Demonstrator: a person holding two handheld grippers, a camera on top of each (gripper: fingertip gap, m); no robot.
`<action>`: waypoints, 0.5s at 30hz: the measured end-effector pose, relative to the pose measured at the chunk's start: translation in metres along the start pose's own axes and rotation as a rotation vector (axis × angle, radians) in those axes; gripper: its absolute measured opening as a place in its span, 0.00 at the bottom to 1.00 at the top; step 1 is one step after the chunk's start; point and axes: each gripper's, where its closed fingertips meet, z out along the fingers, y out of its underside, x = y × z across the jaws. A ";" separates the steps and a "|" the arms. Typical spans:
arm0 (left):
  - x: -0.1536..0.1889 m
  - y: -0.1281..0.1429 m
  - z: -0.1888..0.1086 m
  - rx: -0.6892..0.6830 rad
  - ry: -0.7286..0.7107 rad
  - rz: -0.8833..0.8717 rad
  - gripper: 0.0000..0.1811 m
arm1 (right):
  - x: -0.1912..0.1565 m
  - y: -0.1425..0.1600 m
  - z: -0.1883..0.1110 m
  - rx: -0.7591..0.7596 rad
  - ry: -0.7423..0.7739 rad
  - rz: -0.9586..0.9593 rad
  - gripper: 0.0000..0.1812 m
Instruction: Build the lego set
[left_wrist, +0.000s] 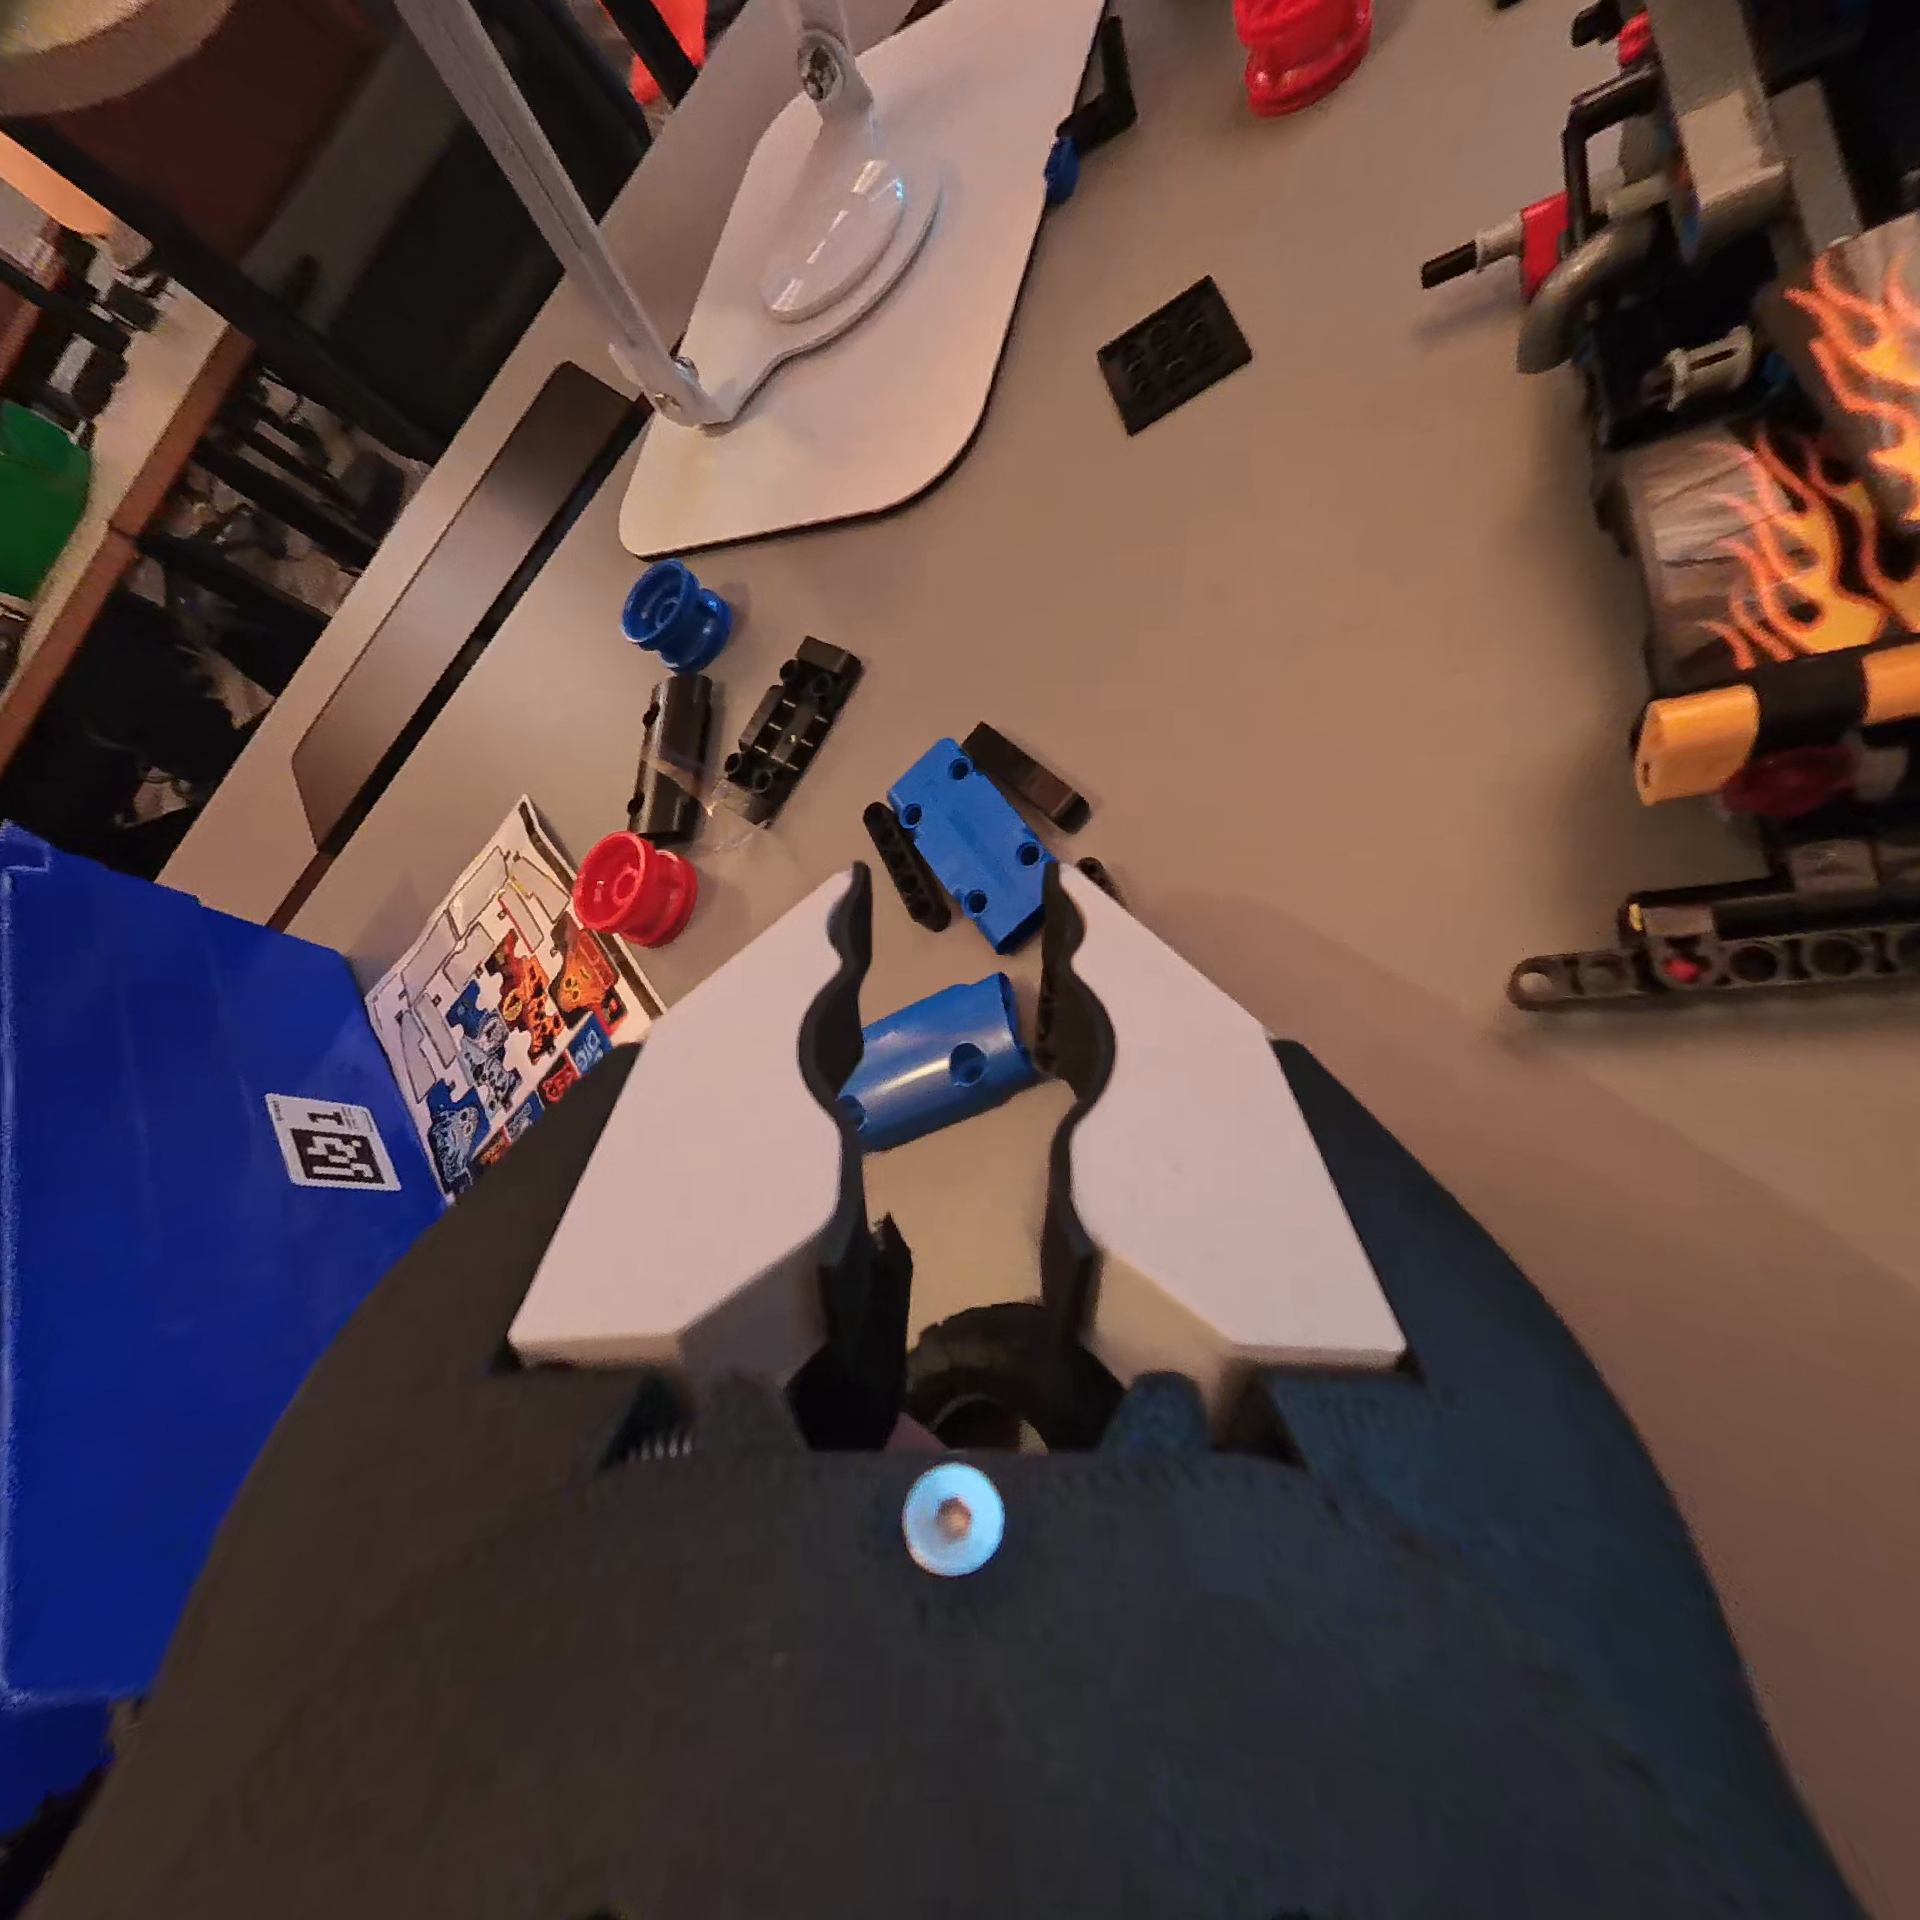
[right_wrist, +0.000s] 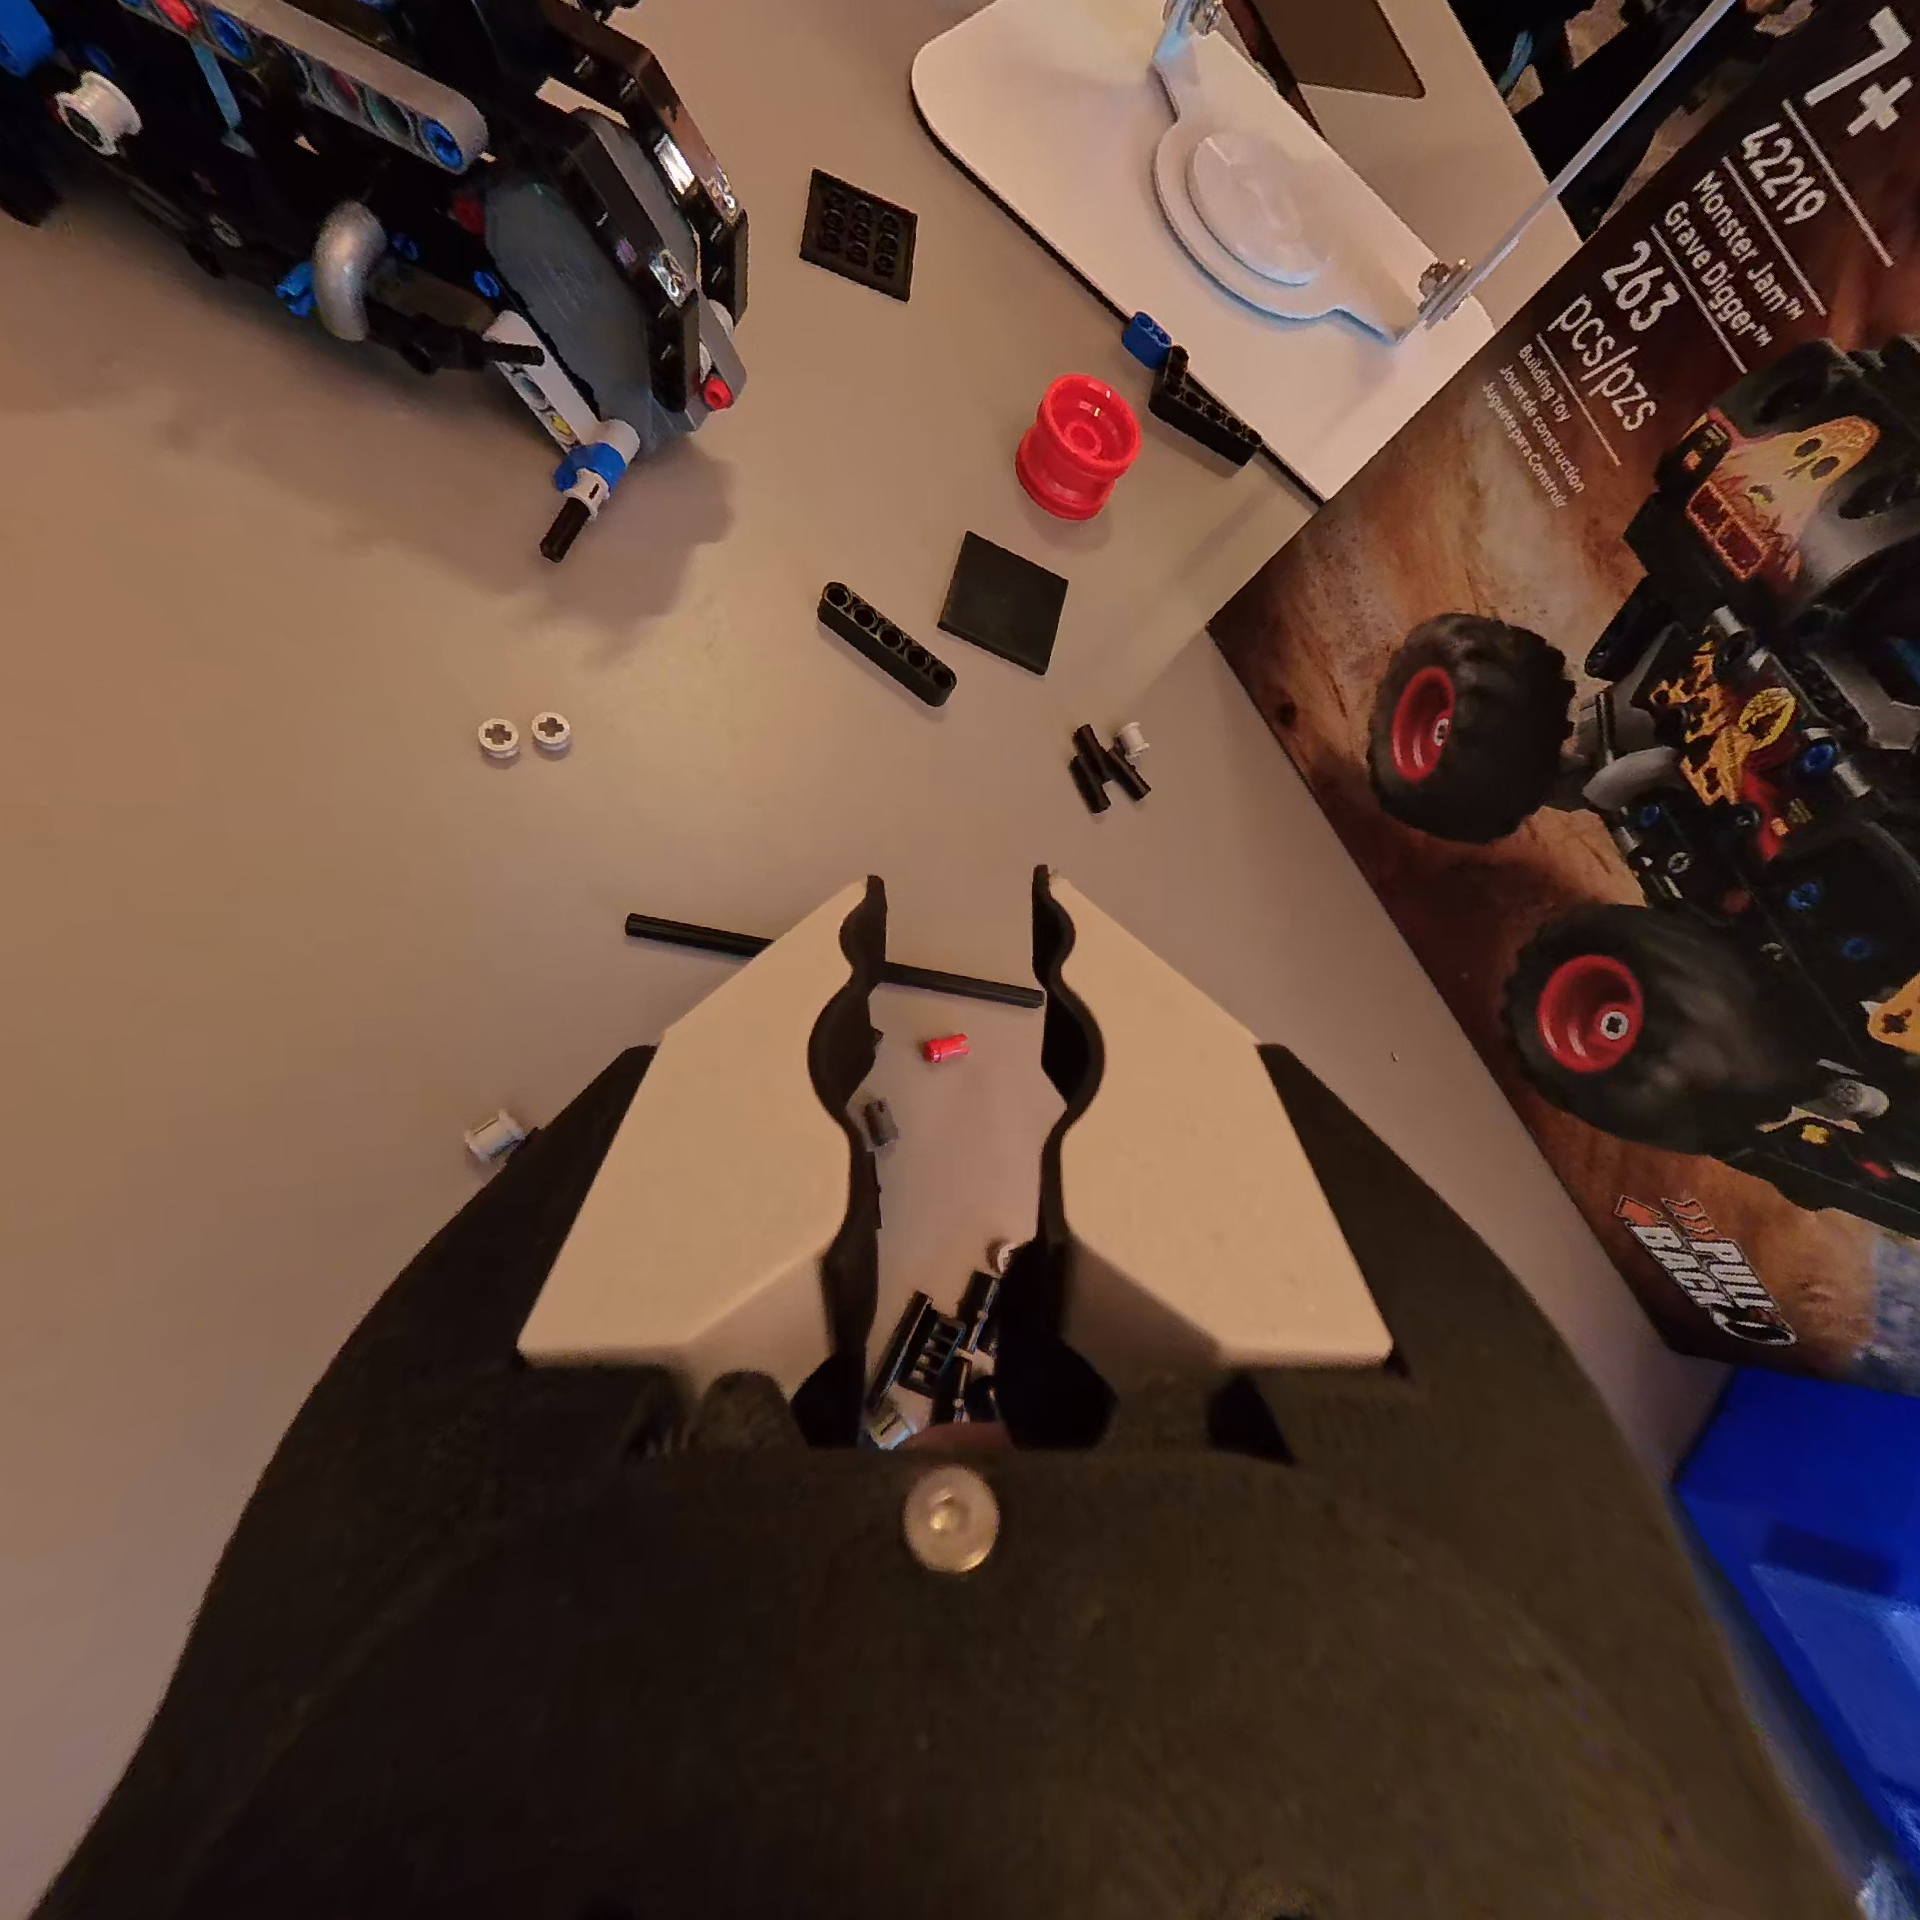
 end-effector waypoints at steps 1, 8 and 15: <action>-0.001 0.000 0.000 0.002 -0.006 0.001 0.17 | 0.000 0.000 0.000 0.002 -0.002 0.000 0.14; -0.008 -0.004 -0.001 0.020 -0.061 0.030 0.15 | 0.000 -0.004 -0.004 0.026 -0.006 0.002 0.14; -0.013 -0.003 -0.001 0.020 -0.081 0.021 0.15 | 0.014 0.002 -0.009 0.010 0.042 0.025 0.15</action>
